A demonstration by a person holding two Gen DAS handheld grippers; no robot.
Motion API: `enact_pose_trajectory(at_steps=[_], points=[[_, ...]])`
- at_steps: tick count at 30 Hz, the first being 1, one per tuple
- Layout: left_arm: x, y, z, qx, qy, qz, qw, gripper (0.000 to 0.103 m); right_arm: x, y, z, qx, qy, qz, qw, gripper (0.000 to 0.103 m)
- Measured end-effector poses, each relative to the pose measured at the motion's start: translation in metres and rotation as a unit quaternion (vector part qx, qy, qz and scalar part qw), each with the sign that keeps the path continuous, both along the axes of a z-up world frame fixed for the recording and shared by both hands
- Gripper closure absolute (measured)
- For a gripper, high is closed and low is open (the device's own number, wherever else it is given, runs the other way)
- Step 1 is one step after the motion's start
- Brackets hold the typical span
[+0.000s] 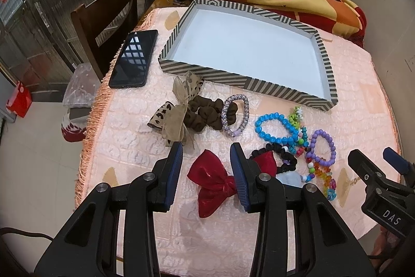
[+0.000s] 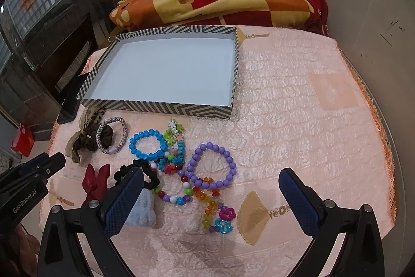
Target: Organize jewelry
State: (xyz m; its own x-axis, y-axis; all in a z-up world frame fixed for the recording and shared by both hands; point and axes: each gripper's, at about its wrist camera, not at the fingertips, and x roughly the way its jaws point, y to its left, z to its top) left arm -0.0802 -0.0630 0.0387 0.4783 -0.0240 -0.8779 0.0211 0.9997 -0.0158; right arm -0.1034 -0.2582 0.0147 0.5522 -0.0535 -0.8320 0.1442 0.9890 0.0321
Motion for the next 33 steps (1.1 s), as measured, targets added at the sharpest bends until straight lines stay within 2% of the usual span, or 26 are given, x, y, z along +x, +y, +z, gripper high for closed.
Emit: enact_pose_trajectory(at_steps=[21, 33], points=[[0.0013, -0.0018, -0.0036, -0.004, 0.011, 0.003, 0.9999, 0.066, 0.001, -0.0022, -0.0033, 0.005, 0.008, 0.0, 1.0, 0.0], [0.0004, 0.0004, -0.0061, -0.005, 0.014, 0.002, 0.9999, 0.066, 0.0016, 0.003, -0.0054, -0.009, 0.013, 0.011, 1.0, 0.0]])
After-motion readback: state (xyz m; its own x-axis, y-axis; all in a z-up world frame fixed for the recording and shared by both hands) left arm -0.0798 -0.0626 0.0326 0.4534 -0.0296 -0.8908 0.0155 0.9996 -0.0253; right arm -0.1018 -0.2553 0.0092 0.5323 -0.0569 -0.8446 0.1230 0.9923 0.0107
